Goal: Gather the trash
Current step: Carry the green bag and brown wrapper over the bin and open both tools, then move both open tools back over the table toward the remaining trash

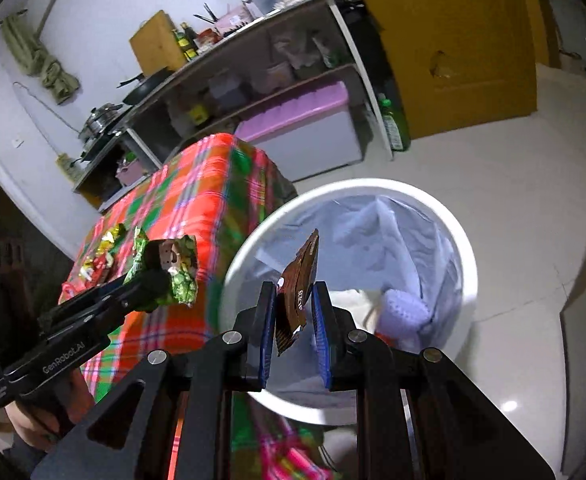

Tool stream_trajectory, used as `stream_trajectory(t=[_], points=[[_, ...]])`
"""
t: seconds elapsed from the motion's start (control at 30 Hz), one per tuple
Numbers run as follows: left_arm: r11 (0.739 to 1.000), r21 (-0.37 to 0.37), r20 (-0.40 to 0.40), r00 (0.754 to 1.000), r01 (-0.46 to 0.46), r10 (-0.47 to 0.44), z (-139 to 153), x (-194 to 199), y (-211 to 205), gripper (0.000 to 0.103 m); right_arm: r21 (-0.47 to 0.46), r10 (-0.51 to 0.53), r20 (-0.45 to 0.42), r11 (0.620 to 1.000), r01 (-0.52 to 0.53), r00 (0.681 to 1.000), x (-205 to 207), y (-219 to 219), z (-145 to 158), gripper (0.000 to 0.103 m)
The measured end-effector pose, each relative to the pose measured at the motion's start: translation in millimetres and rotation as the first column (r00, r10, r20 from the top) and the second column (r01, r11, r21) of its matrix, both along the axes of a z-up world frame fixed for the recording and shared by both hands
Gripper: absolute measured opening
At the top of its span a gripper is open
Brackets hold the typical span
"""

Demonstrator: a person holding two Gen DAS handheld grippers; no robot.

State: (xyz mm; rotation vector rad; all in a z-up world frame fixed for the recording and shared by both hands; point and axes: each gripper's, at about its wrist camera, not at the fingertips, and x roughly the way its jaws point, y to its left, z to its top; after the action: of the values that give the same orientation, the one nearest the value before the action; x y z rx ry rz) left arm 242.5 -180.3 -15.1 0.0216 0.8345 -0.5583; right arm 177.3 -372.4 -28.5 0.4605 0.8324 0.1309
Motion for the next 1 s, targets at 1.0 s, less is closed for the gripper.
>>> stream_trajectory(t=[1.0], points=[[0.998, -0.009, 0.085, 0.994, -0.064, 0.065, 24, -30, 29, 0.045, -0.043, 0.054, 0.107, 0.998, -0.05, 0.993, -27, 27, 40, 0.036]])
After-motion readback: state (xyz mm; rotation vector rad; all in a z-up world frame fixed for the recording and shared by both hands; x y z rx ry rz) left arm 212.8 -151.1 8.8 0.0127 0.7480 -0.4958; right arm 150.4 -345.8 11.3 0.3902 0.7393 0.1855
